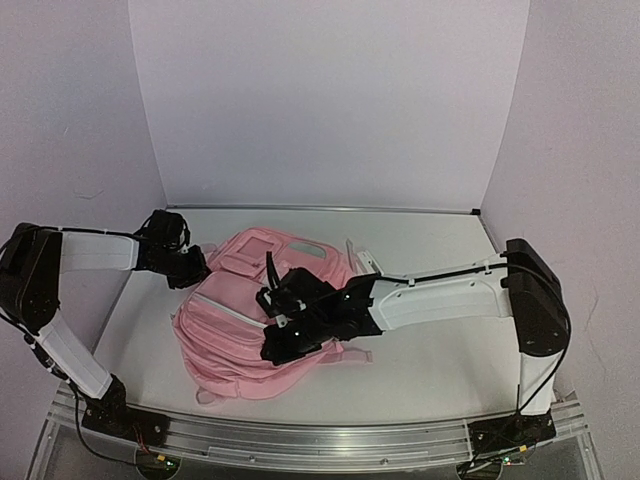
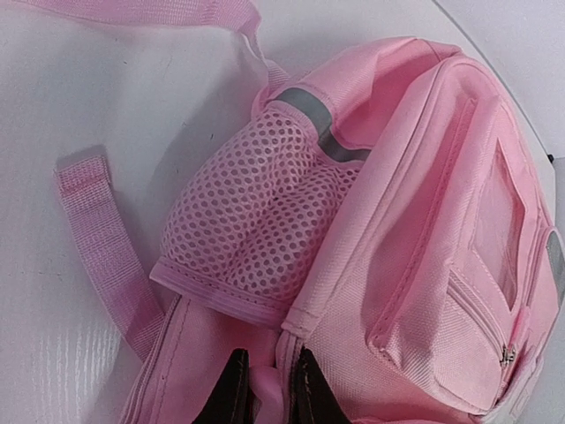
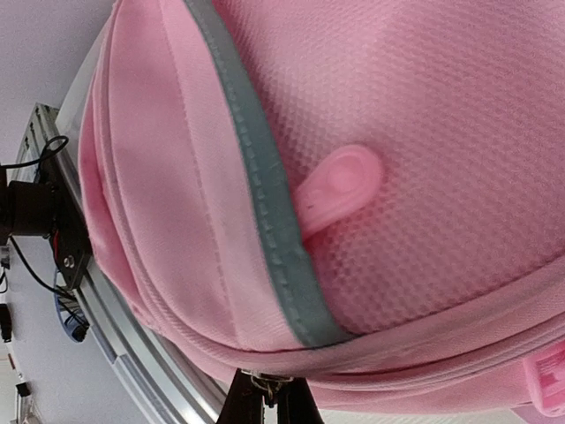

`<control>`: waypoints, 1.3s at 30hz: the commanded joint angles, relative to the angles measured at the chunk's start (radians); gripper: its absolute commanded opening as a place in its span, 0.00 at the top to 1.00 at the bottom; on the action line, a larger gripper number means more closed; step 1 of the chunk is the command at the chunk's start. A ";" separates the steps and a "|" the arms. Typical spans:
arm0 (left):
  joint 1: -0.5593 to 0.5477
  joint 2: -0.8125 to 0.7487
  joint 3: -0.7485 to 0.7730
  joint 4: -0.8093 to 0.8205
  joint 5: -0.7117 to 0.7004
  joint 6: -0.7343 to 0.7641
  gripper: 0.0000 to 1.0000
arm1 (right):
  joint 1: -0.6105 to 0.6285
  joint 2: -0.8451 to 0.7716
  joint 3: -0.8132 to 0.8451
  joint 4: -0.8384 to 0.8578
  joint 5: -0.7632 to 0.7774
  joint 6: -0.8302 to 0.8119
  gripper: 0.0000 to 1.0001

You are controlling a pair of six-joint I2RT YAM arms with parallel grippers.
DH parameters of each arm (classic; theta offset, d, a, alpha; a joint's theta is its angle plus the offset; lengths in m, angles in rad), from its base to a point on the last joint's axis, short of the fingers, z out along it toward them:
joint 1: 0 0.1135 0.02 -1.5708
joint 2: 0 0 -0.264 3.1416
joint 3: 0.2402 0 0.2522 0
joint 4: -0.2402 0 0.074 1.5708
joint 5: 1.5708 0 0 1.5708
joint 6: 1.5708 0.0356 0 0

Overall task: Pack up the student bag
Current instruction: Unzip the student bag at the center of the board.

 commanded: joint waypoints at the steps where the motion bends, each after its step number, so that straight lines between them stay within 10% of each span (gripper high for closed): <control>1: 0.015 -0.010 0.037 0.071 -0.047 -0.040 1.00 | 0.031 0.015 0.063 0.097 -0.142 0.034 0.89; 12: 0.016 0.155 0.197 0.194 0.169 0.190 1.00 | 0.023 -0.135 -0.036 0.131 0.008 0.029 0.48; 16: 0.016 0.161 0.257 0.126 0.154 0.272 0.76 | -0.013 -0.211 -0.108 0.130 0.105 0.067 0.35; 23: 0.010 -0.026 0.202 0.011 0.049 0.335 0.25 | -0.139 -0.269 -0.222 0.138 0.186 0.095 0.29; 39: -0.190 -0.378 -0.053 -0.295 0.002 -0.075 0.19 | -0.266 -0.146 -0.189 0.270 0.131 0.101 0.33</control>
